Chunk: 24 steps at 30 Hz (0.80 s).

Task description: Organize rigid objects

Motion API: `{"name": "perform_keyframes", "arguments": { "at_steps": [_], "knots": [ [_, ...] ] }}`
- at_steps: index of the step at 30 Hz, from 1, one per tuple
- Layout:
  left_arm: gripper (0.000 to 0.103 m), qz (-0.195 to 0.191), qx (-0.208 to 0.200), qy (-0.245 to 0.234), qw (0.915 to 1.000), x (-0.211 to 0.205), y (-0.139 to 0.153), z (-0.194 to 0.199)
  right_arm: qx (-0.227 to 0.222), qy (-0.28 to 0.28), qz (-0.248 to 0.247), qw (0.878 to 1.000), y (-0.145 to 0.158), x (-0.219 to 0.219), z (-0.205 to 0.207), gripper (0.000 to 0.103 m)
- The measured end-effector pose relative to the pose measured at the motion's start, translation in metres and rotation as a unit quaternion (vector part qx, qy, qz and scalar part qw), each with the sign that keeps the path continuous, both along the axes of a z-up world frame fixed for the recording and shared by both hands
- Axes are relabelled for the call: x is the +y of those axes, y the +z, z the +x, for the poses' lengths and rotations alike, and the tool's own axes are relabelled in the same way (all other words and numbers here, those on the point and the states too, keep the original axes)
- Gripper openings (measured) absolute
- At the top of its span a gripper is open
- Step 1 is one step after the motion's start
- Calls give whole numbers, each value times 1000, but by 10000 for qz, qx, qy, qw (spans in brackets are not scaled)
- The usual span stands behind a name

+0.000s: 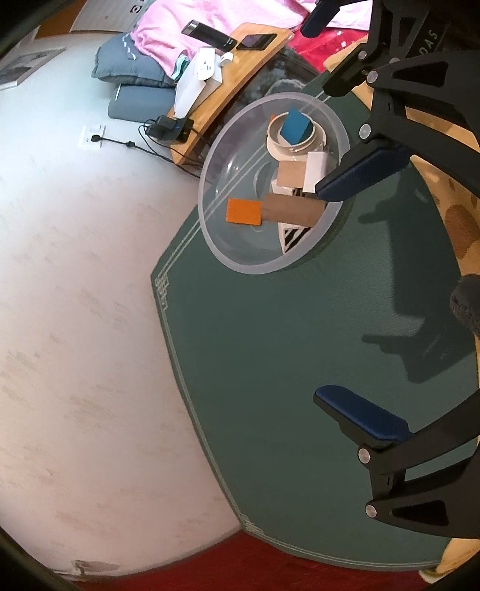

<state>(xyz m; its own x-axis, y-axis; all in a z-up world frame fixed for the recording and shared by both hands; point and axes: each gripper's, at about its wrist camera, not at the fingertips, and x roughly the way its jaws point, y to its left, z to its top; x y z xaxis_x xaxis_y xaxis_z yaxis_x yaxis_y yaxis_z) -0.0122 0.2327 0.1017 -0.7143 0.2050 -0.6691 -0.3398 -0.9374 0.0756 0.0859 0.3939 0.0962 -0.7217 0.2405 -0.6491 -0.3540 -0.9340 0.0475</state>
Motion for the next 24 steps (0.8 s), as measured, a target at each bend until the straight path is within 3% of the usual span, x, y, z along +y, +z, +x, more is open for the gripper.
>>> {"name": "perform_keyframes", "arguments": {
  "at_steps": [9,24],
  "knots": [
    [103,-227,5,-9,9997,7,-3,2,-166,89,166,9997,-1,-9,-2,102],
    [103,-275,-79,5,9996,8,-8,0,-211,-18,137,9997,-4,-9,-4,102]
  ]
}}
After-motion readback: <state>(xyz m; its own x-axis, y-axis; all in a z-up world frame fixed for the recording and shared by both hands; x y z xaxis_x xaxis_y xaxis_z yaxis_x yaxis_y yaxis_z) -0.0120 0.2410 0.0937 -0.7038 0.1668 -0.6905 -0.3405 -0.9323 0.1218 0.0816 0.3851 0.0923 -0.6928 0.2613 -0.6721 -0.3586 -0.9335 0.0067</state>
